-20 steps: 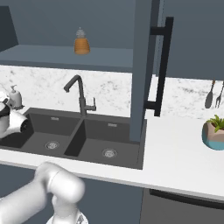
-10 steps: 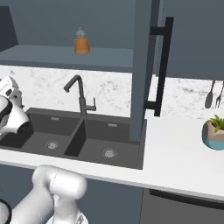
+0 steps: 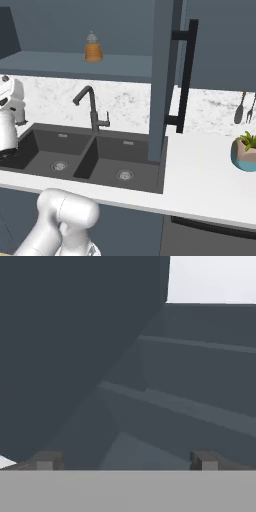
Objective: Pick the cereal and place it on the digital scale for weighing, and close the cabinet.
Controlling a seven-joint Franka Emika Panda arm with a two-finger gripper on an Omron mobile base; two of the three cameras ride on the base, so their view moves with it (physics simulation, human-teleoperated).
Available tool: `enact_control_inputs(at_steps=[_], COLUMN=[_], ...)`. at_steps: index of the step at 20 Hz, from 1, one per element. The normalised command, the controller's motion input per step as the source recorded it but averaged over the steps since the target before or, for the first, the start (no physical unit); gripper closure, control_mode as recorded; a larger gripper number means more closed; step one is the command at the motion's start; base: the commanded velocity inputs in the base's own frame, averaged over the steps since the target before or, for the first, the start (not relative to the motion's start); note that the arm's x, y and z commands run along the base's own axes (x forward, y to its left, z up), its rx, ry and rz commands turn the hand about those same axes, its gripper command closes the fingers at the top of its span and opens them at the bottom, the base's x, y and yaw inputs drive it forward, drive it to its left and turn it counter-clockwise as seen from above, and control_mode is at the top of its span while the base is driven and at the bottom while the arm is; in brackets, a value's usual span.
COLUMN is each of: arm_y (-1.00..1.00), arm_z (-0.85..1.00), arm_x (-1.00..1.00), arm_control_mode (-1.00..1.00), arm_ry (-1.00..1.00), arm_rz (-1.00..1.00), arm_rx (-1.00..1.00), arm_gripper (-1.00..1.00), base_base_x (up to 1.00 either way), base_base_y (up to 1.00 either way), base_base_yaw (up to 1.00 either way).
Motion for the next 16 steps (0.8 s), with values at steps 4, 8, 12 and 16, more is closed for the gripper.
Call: enact_control_inputs(at_steps=[4,8,12,16], arm_y=[-1.00,-1.00,-0.98,-0.95], arm_z=[0.58,0.44,0.43,0.45], arm_x=[-0.80,-0.86,-0.94,-1.00], arm_control_mode=[-1.00,-1.00,-1.00,-1.00], arm_ry=[0.19,0.33,0.38,0.40], arm_rz=[-0.09,0.00,0.00,0.00], arm_rx=[0.00,-0.02,-0.09,-0.16], arm_gripper=[-1.00,-1.00,-1.00,-1.00], base_base_x=[0.00,0.00,0.00,0.00], base_base_y=[0.00,0.00,0.00,0.00], base_base_yaw=[0.00,0.00,0.00,0.00])
